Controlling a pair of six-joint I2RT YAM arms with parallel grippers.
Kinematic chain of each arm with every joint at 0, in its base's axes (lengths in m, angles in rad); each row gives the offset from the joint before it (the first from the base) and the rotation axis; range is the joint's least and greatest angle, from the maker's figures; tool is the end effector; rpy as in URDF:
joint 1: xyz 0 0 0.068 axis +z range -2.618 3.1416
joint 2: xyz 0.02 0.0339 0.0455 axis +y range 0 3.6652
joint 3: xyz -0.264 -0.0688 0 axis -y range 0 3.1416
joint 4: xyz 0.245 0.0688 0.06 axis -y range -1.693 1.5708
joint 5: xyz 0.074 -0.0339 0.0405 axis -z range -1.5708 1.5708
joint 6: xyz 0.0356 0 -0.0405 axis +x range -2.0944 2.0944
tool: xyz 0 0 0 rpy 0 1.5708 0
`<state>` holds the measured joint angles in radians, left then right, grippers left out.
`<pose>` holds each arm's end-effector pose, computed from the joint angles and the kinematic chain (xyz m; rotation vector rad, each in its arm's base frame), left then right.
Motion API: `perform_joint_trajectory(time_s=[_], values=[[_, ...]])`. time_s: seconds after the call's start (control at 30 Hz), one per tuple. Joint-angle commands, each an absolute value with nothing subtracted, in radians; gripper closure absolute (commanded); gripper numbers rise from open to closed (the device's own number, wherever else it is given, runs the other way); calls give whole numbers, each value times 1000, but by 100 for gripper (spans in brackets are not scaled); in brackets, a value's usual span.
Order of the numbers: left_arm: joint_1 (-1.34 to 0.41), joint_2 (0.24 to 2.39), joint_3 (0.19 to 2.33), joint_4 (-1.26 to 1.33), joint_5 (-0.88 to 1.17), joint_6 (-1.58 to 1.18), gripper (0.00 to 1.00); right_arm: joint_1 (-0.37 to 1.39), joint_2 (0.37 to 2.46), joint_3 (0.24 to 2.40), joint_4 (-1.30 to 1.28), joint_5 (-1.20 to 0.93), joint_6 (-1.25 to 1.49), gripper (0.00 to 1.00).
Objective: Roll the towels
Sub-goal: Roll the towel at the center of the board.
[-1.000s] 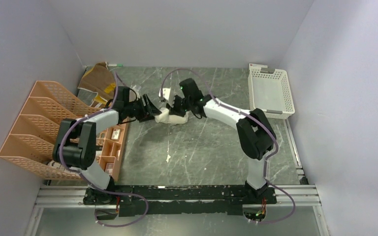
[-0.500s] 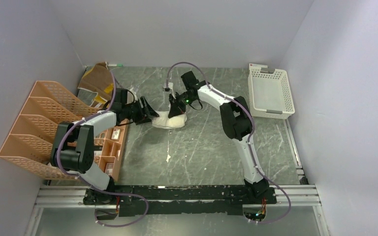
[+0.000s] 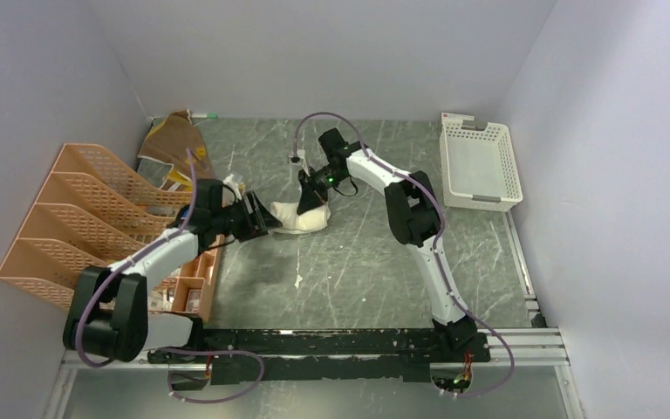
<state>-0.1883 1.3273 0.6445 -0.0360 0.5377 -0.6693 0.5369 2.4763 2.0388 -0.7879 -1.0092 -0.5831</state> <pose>0.2549 -0.0671 0.1928 -0.2774 2.3783 -1.0436 0.4198 0.2850 0.1395 -1.5087 1.9598 1.3494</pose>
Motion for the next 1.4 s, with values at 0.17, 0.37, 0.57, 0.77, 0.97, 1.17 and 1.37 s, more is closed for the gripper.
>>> perform_joint_trajectory(time_s=[0.17,0.37,0.57,0.77,0.97,1.17,1.37], values=[[-357,1199,452,160,248,-983,1,552,2459,1866,-632,-919,-455,100],[-359,1271,556,187,138,-1003,1,556,2445,1826,-640,-917,-473,100],[-388,1389,602,215,106,-1139,1,557,2399,1744,-560,-898,-442,100],[-501,1358,573,137,-95,-1310,1,557,2363,1679,-494,-857,-415,100],[-583,1385,593,109,-242,-1362,1,557,2346,1648,-440,-844,-379,100],[-587,1462,592,103,-306,-1457,1,557,2324,1617,-433,-843,-385,100],[-586,1476,616,120,-416,-1486,1,559,2310,1603,-465,-885,-416,100]])
